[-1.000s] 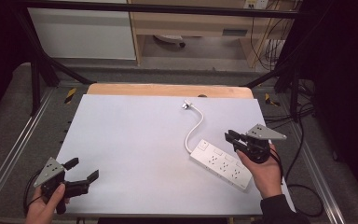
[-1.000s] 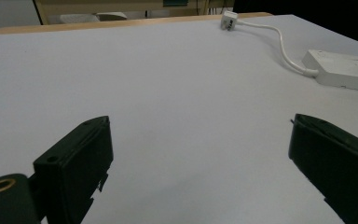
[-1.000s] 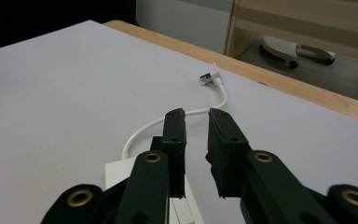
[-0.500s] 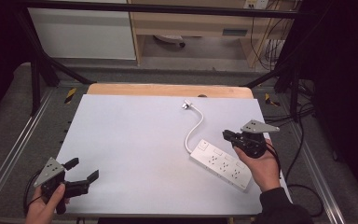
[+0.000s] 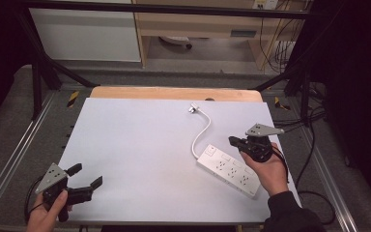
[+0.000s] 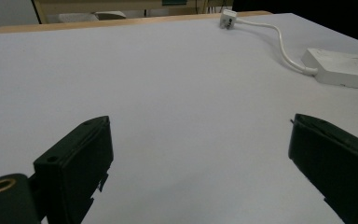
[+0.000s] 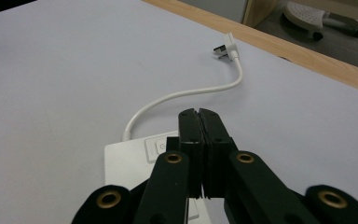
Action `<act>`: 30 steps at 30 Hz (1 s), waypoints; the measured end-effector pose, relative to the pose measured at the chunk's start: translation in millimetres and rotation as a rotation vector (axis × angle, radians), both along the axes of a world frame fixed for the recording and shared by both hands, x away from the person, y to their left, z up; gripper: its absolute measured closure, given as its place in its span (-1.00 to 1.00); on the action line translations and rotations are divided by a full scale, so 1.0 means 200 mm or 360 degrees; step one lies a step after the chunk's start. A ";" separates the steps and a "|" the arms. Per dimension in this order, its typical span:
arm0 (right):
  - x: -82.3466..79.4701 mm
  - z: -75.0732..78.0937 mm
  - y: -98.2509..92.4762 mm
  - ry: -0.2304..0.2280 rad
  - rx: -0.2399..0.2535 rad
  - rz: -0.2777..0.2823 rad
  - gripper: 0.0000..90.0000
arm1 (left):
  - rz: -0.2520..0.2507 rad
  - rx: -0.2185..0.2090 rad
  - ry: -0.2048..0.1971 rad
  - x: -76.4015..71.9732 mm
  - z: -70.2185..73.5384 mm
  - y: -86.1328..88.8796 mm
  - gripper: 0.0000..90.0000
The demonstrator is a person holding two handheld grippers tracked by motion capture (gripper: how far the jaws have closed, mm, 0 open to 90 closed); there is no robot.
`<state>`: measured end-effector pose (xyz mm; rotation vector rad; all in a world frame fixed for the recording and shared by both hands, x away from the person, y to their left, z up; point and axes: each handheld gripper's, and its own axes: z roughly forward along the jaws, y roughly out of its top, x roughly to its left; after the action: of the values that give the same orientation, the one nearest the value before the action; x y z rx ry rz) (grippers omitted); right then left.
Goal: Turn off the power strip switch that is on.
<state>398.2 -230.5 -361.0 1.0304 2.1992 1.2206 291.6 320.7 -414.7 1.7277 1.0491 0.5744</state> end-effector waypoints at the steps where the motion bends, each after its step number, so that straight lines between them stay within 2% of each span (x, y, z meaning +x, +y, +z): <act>1: 0.00 0.00 0.00 0.0002 -0.0003 0.0003 0.98 | -0.0001 0.0000 0.0000 0.00 0.00 0.00 -0.86; 30: 0.06 -0.10 0.06 0.0136 -0.0076 0.0020 1.00 | -0.0016 -0.0001 0.0001 0.00 0.00 0.00 -0.86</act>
<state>410.3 -218.6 -381.8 1.0698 2.2913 1.1433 291.3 319.8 -414.9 1.7320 1.0406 0.5674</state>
